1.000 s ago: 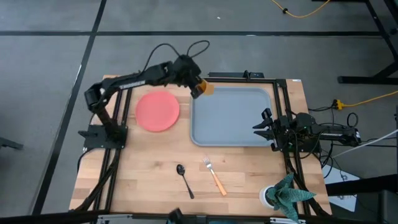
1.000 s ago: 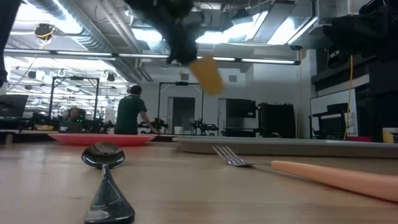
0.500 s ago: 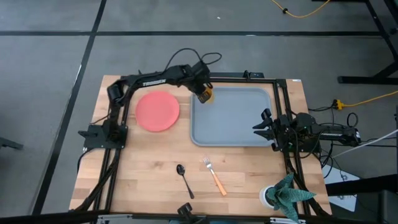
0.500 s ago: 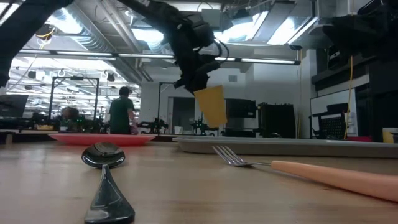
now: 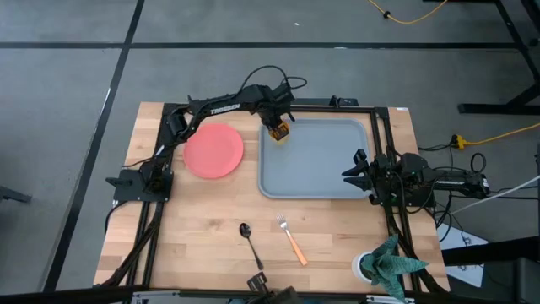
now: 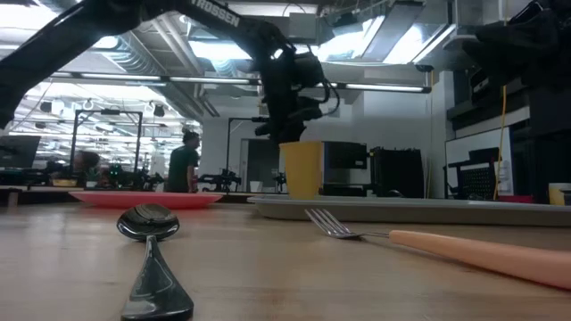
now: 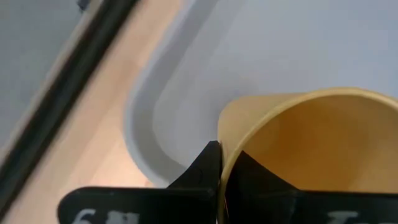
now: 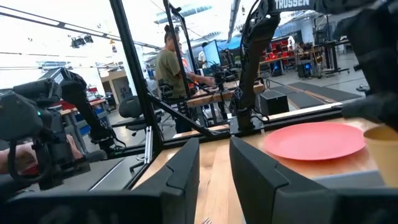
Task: Pick and place plate/cup/fork/spoon on tray
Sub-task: Put the yellow cup on the top left corner of the gray tray
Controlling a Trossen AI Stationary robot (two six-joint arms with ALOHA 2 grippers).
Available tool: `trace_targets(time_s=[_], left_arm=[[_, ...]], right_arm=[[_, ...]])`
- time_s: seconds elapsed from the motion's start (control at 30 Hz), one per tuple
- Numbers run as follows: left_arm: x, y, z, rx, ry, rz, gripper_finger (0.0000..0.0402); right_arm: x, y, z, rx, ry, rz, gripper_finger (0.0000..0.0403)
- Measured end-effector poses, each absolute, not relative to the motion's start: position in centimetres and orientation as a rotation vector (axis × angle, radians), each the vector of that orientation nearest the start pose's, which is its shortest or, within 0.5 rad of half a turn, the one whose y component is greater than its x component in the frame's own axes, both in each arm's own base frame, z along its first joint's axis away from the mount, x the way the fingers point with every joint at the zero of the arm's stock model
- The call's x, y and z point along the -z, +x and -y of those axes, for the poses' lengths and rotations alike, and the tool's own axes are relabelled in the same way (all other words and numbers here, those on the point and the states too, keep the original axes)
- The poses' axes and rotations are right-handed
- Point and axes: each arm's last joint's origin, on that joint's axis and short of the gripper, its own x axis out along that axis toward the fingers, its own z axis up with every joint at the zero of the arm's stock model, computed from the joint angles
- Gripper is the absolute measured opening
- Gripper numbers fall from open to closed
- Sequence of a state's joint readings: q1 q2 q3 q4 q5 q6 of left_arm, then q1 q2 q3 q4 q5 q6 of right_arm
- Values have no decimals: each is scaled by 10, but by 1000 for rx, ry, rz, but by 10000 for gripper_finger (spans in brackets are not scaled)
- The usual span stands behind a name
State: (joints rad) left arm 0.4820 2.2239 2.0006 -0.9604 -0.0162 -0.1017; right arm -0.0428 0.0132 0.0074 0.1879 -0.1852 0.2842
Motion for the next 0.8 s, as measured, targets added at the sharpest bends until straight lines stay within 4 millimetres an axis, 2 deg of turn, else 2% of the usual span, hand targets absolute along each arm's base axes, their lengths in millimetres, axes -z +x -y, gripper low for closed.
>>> trace_targets(time_s=[0.1, 0.37, 0.8], left_arm=[[-221, 418, -219, -493, -363, -1150, 1], [-222, 419, -220, -460, -300, -1152, 31], [-223, 424, -212, -536, -193, -1161, 36]], right_arm=[[-183, 96, -1, -167, 265, 159, 94], [-183, 96, -1, -168, 265, 158, 94], [-177, 97, -1, -160, 273, 92, 94]])
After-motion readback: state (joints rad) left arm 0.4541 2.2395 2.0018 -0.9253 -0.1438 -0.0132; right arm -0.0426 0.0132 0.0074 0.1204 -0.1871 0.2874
